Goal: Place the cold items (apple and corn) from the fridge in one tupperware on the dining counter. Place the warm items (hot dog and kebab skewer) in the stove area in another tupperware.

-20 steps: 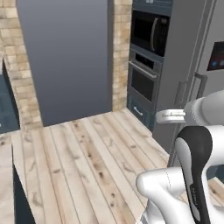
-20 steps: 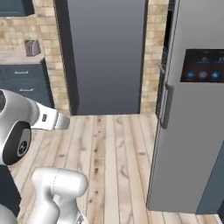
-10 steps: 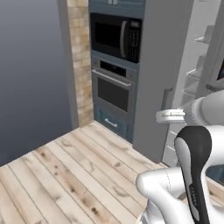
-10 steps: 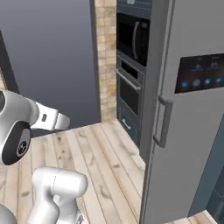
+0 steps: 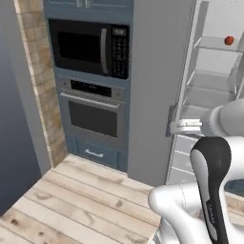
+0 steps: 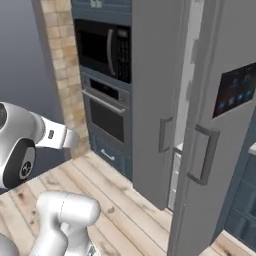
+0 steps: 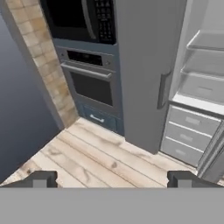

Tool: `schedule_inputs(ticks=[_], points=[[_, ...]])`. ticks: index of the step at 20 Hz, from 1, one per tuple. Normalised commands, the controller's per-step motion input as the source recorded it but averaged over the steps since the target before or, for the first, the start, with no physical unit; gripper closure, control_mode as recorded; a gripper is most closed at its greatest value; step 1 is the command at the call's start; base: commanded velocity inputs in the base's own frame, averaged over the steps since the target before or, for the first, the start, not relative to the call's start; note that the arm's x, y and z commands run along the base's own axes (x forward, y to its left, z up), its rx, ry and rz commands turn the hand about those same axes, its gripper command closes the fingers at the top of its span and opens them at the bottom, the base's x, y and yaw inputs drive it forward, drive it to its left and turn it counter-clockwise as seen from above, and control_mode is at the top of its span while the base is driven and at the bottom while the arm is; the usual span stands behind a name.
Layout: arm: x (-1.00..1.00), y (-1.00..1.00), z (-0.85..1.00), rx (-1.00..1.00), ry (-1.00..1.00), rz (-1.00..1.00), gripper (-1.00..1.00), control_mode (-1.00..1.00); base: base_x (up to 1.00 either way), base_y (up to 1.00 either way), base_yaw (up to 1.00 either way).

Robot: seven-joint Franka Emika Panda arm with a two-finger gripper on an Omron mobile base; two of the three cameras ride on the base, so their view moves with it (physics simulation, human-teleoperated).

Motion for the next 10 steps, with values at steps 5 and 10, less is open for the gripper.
schedule_inputs(ticks=[5,10], points=[[0.0,0.0,0.0,0.0,0.0,0.0,-1.0,1.0,0.68,0.79,-0.65],[0.0,0.0,0.0,0.0,0.0,0.0,-1.0,1.0,0.71,0.63,-0.67]])
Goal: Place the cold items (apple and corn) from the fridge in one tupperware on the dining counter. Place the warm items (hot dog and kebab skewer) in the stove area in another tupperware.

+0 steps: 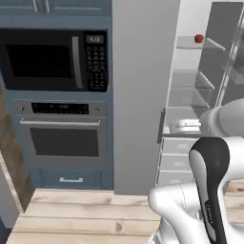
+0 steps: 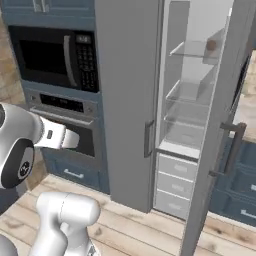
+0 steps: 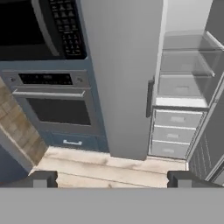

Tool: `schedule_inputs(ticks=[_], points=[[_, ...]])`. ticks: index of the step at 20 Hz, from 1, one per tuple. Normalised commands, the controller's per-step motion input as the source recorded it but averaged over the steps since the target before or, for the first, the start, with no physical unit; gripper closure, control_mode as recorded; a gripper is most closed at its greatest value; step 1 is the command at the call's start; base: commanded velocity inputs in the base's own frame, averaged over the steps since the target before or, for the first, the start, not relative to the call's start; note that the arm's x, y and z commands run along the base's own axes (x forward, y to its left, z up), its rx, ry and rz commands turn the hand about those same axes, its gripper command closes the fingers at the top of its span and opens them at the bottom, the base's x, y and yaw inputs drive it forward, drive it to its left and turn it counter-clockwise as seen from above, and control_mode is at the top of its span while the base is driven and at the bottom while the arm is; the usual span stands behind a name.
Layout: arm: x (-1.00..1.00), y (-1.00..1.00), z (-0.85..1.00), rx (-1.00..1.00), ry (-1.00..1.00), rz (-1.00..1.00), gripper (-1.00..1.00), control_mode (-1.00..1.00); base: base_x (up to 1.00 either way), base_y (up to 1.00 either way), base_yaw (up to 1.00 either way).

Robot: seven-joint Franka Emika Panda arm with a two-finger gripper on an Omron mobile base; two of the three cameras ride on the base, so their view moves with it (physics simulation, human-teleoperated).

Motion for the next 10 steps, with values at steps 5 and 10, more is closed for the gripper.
schedule_inputs(ticks=[5,10], points=[[0.0,0.0,0.0,0.0,0.0,0.0,-1.0,1.0,0.78,0.3,-0.59],[0.0,0.0,0.0,0.0,0.0,0.0,-1.0,1.0,0.67,0.02,-0.61]])
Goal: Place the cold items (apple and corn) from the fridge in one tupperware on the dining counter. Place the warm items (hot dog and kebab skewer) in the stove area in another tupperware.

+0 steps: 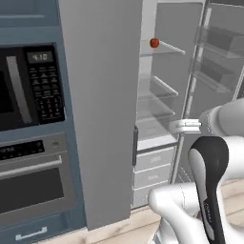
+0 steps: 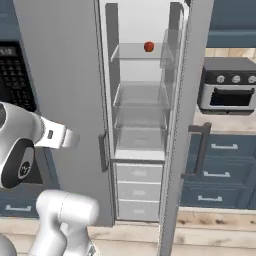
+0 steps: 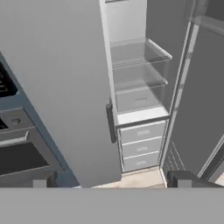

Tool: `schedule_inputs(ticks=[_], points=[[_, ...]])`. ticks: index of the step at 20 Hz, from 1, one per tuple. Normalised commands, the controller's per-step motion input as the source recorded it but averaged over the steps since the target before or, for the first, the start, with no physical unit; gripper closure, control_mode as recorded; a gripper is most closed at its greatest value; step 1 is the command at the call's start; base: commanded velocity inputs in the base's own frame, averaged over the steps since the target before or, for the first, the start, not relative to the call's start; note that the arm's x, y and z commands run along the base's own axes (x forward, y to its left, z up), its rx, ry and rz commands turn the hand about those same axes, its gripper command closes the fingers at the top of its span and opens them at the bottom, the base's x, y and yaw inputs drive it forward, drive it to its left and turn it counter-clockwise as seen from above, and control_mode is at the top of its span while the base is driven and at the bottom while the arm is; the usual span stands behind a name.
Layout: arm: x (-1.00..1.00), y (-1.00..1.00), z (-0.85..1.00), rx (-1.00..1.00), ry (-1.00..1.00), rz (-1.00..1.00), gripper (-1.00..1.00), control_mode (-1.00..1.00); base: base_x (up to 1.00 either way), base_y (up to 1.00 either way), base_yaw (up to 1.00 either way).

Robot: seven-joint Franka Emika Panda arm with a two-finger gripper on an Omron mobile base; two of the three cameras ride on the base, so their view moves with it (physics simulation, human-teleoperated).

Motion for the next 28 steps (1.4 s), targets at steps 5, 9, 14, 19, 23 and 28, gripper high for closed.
schedule_inputs(ticks=[5,9,14,19,23,28], points=[[0.0,0.0,0.0,0.0,0.0,0.0,-1.0,1.0,0.5,0.12,-0.49],[0.0,0.0,0.0,0.0,0.0,0.0,-1.0,1.0,0.23,0.0,-0.14],[0.0,0.0,0.0,0.0,0.0,0.0,-1.0,1.0,0.57,-0.04,-0.02],[0.0,0.0,0.0,0.0,0.0,0.0,-1.0,1.0,0.53,0.0,-0.15],[0.0,0.0,0.0,0.0,0.0,0.0,-1.0,1.0,0.41,-0.05,-0.17],[0.0,0.0,0.0,0.0,0.0,0.0,-1.0,1.0,0.55,-0.21,-0.04]])
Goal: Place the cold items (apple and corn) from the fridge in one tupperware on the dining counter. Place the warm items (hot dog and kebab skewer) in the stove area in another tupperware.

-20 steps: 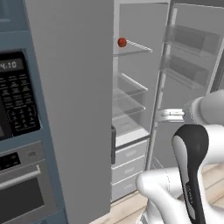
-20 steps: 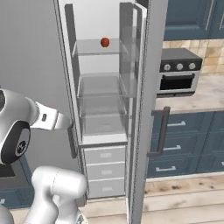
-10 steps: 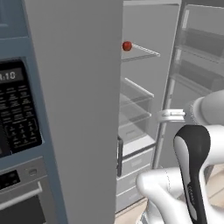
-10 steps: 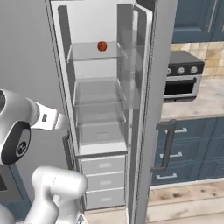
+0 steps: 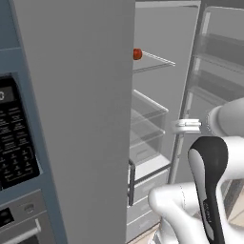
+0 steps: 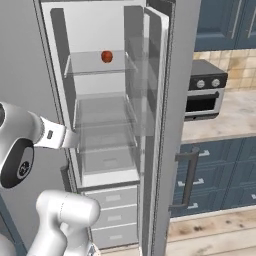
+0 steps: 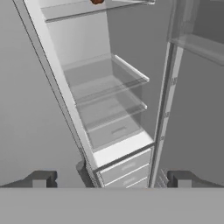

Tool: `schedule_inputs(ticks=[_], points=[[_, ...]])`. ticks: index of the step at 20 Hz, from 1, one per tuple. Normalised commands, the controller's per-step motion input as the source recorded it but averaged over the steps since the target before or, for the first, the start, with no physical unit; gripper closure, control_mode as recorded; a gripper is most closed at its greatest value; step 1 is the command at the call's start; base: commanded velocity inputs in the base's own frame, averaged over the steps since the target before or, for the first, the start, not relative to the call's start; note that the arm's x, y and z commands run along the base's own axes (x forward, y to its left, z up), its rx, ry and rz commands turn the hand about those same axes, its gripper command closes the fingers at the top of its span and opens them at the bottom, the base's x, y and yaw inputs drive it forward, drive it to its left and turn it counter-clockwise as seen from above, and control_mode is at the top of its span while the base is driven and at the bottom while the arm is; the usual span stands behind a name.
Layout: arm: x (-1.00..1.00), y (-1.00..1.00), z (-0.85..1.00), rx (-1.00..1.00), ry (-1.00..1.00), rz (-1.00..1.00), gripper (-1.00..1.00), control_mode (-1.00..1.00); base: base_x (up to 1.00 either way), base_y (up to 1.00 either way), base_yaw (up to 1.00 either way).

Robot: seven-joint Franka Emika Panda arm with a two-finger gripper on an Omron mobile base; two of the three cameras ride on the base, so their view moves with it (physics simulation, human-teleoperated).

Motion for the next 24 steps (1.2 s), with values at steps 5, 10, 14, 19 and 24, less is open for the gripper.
schedule_inputs(ticks=[5,10,14,19,24], points=[[0.0,0.0,0.0,0.0,0.0,0.0,-1.0,1.0,0.5,-0.18,0.0],[0.29,0.0,0.24,0.04,0.0,0.0,-1.0,-1.0,0.36,0.0,0.0],[0.74,-0.02,0.91,0.03,0.0,0.0,-1.0,-1.0,0.0,0.0,0.0],[0.55,-0.13,0.77,0.01,0.0,0.05,-1.0,-1.0,0.0,0.0,0.0],[0.3,-0.23,0.32,0.05,-0.01,0.18,-1.0,-1.0,0.0,0.0,0.0]])
